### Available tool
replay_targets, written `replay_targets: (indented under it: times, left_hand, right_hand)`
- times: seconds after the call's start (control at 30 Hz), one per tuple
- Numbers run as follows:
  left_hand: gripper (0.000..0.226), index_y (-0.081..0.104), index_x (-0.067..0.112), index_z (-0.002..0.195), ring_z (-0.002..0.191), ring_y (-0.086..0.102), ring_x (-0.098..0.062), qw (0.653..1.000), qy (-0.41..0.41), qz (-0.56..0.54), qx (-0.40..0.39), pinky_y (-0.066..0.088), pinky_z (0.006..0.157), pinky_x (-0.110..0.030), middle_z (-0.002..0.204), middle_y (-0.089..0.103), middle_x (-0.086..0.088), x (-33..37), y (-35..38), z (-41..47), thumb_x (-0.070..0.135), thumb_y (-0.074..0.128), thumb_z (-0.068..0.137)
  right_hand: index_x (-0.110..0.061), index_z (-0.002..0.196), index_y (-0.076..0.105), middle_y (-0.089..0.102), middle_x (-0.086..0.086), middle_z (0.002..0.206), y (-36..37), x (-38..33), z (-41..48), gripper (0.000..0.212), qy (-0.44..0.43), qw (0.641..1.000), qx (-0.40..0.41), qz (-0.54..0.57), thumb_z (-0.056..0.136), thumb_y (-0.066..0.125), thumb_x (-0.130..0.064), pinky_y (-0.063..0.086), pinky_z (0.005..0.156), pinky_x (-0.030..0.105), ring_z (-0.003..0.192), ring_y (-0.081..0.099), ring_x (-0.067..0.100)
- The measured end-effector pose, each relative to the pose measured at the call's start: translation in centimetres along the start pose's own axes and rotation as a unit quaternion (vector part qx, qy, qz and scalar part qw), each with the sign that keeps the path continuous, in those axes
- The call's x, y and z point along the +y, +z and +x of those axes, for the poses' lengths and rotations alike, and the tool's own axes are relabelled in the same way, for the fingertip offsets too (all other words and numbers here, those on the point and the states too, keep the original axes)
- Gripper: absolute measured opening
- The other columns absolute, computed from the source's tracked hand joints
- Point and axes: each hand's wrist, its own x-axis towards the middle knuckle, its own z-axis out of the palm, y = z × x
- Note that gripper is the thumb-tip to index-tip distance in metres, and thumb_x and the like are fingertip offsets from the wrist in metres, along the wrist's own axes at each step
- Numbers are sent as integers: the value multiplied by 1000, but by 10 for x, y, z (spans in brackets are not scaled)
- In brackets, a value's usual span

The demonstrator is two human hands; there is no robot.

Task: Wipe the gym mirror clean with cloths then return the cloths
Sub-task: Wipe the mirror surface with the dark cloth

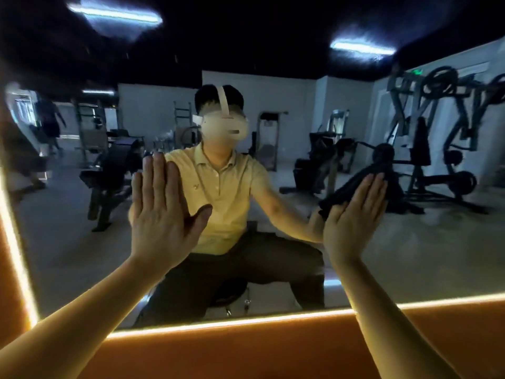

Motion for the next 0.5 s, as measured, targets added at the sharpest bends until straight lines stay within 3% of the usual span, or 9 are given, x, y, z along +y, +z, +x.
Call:
replay_targets:
  times: [0.07, 0.13, 0.2, 0.27, 0.33, 0.43, 0.5]
  left_hand:
    - [106, 2, -1, 166, 162, -3, -34, 999, -36, -1, -8, 3, 131, -53, 174, -5, -20, 12, -5, 1, 65, 48, 97]
    - [99, 0, 2, 166, 163, -3, -31, 999, -37, -13, -12, 3, 131, -54, 175, -4, -18, 34, -9, 7, 57, 49, 100]
    - [85, 4, 3, 167, 163, 1, -31, 1000, 27, -14, -8, 1, 132, -51, 175, 0, -17, 61, -8, 17, 44, 45, 104]
    - [74, 10, 2, 166, 163, 4, -32, 996, 85, -19, 3, 2, 132, -51, 175, 5, -17, 86, -2, 38, 36, 39, 106]
    - [73, 13, 0, 165, 163, 5, -33, 994, 106, -10, 14, 6, 131, -54, 175, 7, -18, 106, 9, 65, 34, 40, 107]
    - [79, 11, -3, 165, 162, 3, -35, 994, 102, 30, 15, 8, 131, -56, 174, 5, -22, 124, 23, 95, 45, 37, 108]
    - [82, 8, -4, 165, 162, 1, -35, 996, 81, 48, 6, 8, 130, -57, 174, 2, -22, 130, 28, 101, 51, 31, 107]
  right_hand:
    - [-1, 164, 15, 10, 19, 173, 11, -30, -24, 73, -36, 999, 9, 26, 98, 33, -25, 13, 128, 61, 160, 10, 36]
    - [-7, 166, 10, 1, 14, 175, 24, -58, -63, 76, -192, 979, -51, 37, 99, 36, -31, 4, 130, 55, 161, 4, 32]
    - [-12, 167, 16, -2, 9, 175, 30, -67, -87, 75, -392, 911, -122, 29, 100, 43, -31, 0, 130, 51, 162, 4, 28]
    - [-16, 166, 20, 2, 5, 176, 30, -46, -68, 71, -526, 838, -142, 21, 100, 44, -30, -1, 130, 47, 162, 4, 24]
    - [-18, 167, 14, 1, 3, 176, 22, -11, -22, 74, -539, 834, -118, -15, 101, 42, -32, -3, 130, 47, 162, 2, 22]
    - [-18, 167, 1, -1, 6, 176, -2, 54, 70, 80, -425, 902, -52, -61, 99, 39, -34, 0, 130, 49, 162, 1, 25]
    - [-17, 168, 3, 7, 9, 175, -18, 84, 129, 77, -310, 948, -9, -67, 99, 35, -30, 4, 130, 50, 162, 4, 26]
